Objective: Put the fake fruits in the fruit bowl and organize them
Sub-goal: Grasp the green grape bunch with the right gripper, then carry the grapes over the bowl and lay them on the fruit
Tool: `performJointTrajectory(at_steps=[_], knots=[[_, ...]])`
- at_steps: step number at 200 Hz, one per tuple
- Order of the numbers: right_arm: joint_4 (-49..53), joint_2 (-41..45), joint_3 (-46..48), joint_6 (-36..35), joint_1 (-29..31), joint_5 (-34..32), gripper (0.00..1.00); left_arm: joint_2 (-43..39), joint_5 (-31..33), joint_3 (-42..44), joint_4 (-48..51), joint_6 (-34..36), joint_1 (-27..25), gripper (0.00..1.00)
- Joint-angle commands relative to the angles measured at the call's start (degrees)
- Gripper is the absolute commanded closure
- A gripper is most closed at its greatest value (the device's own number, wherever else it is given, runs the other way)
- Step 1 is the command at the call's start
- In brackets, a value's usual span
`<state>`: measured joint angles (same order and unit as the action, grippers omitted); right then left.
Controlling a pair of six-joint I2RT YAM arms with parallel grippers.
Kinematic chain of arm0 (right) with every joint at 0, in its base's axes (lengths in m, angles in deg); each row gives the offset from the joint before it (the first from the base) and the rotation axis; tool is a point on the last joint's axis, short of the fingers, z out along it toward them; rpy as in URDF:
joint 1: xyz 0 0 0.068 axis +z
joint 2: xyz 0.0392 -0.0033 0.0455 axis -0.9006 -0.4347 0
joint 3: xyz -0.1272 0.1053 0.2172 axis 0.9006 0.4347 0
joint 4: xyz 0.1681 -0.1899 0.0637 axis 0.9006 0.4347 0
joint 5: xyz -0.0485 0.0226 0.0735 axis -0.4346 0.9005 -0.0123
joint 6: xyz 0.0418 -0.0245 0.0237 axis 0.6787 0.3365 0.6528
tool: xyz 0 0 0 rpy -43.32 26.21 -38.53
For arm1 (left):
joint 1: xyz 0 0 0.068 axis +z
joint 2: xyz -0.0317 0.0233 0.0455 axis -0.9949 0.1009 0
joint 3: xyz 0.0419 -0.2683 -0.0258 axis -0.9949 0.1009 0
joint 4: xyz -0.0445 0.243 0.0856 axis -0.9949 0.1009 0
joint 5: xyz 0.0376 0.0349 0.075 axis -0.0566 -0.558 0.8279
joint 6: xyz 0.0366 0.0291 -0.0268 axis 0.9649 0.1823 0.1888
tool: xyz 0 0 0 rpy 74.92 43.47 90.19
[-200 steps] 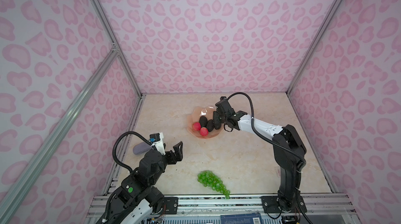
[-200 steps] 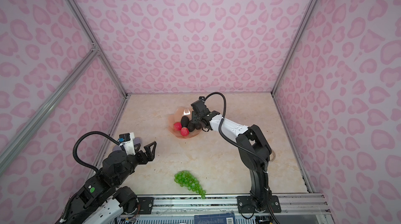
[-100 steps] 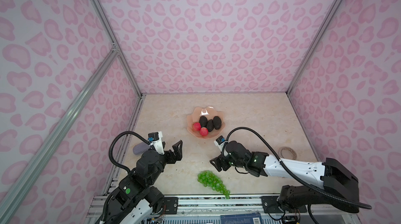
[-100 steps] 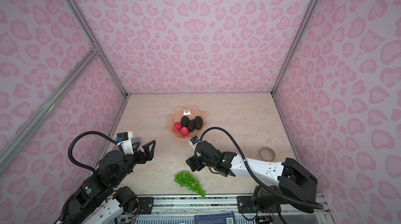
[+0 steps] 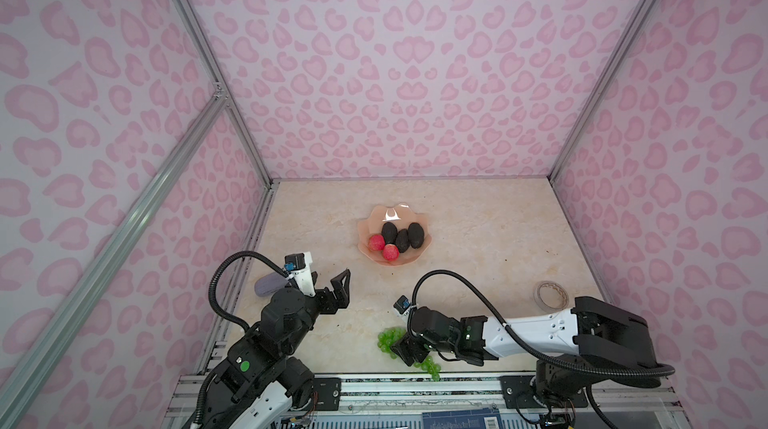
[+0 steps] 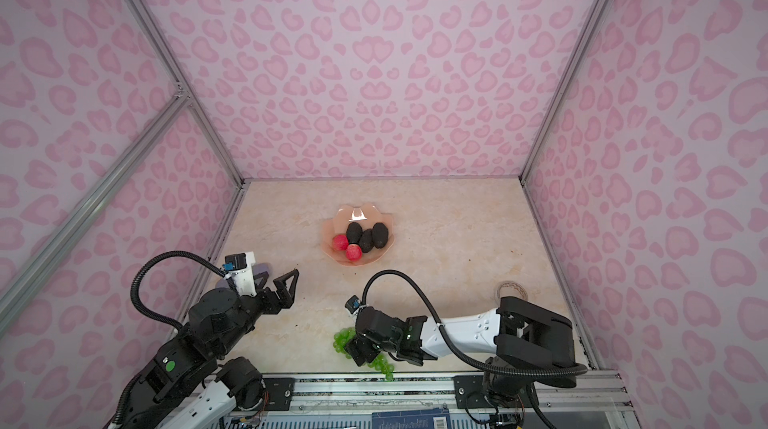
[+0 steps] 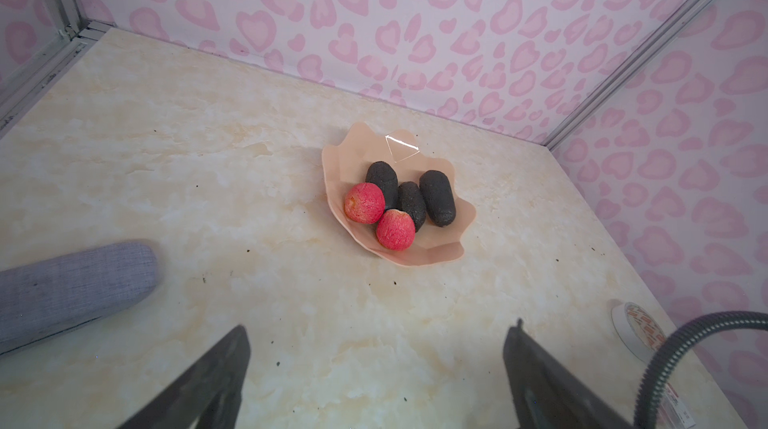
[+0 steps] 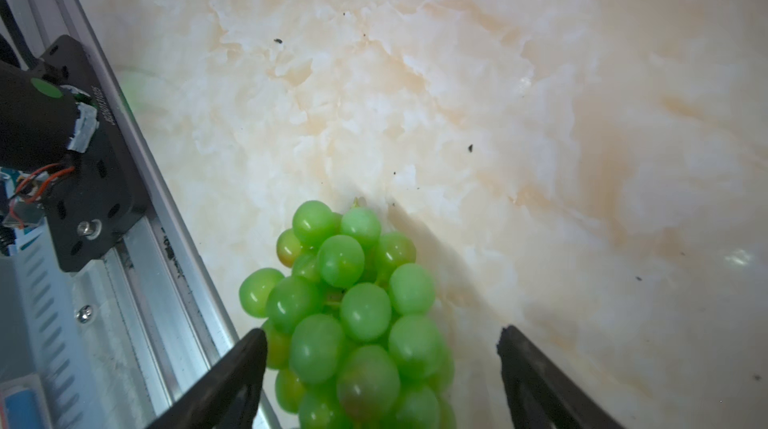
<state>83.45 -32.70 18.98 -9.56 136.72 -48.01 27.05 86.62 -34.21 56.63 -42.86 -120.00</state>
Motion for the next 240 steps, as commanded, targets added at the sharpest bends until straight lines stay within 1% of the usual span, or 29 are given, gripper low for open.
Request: performJointTrajectory(at_steps=[1,23,40,55,65,89,119,151,182,195,211,240], knots=[[-1.5,-2.4,-0.6,0.4,0.5,-2.2,0.14,-0.2,-0.1,-0.5,-0.6,0.0,0.0,0.04],[-1.6,-4.9,-1.4,0.7,1.0,-2.6,0.17,-0.3,0.1,-0.6,-0.6,0.0,0.0,0.04],[-1.9,-6.6,-2.3,0.8,1.4,-2.6,0.24,-0.2,0.1,-0.5,-0.7,-0.2,0.0,0.04],[-2.5,-7.6,-2.8,1.1,1.4,-2.6,0.39,-0.1,0.1,-0.5,-0.7,-0.3,0.0,0.04],[-2.8,-7.9,-3.0,1.3,1.4,-2.7,0.47,-0.1,0.1,-0.5,-0.7,-0.3,0.0,0.04],[-3.7,-7.5,-3.4,1.7,1.1,-3.3,0.57,0.0,0.2,-0.5,-0.8,-0.1,0.1,0.04],[-5.5,-5.2,-3.9,2.3,0.0,-3.1,0.6,0.1,0.3,-0.5,-0.9,-0.1,0.0,0.04],[-4.5,-0.9,-6.4,1.6,-1.7,-3.3,0.62,0.0,0.3,-0.5,-0.8,-0.1,0.0,0.04],[-3.2,4.4,-8.5,2.2,-6.2,-3.3,0.65,-0.2,0.3,-0.5,-0.8,0.0,0.0,0.04],[-2.7,6.2,-9.3,0.9,-8.2,-3.1,0.66,-0.4,0.3,-0.6,-0.7,0.0,0.0,0.04],[-1.6,8.0,-10.9,-1.2,-10.1,-4.5,0.68,-0.8,0.4,-0.5,-0.6,0.0,0.0,0.04],[0.8,9.3,-15.4,-5.4,-13.6,-5.4,0.69,-1.3,0.7,-0.6,-0.4,0.2,0.0,0.04]])
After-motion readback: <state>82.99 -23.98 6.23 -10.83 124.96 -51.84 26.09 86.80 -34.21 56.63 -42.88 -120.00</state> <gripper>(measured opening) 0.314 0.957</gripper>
